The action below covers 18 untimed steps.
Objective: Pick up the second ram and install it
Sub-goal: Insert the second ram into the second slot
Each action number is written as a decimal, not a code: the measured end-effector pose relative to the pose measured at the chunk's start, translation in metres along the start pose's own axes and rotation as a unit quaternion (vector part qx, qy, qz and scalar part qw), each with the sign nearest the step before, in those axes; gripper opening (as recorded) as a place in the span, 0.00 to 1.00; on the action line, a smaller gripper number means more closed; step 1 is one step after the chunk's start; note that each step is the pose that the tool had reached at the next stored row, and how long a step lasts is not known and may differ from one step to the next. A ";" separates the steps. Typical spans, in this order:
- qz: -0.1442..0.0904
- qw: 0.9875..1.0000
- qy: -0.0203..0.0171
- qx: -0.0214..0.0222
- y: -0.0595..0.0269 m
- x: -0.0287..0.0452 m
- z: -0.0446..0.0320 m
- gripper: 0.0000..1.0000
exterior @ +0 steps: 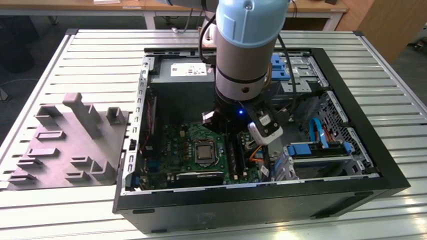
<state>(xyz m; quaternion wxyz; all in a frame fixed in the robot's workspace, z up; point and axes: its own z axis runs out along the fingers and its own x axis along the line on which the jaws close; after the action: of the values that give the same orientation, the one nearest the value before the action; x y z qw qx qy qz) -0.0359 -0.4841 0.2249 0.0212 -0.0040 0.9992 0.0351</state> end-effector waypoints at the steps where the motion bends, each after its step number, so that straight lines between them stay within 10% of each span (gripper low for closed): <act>1: 0.000 1.000 0.000 0.000 -0.0002 0.0000 0.0001 0.11; 18: 0.000 1.000 0.000 0.000 -0.0025 -0.0002 0.0001 0.11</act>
<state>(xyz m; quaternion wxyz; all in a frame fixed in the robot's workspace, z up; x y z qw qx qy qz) -0.0356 -0.4866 0.2247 0.0212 -0.0040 0.9992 0.0351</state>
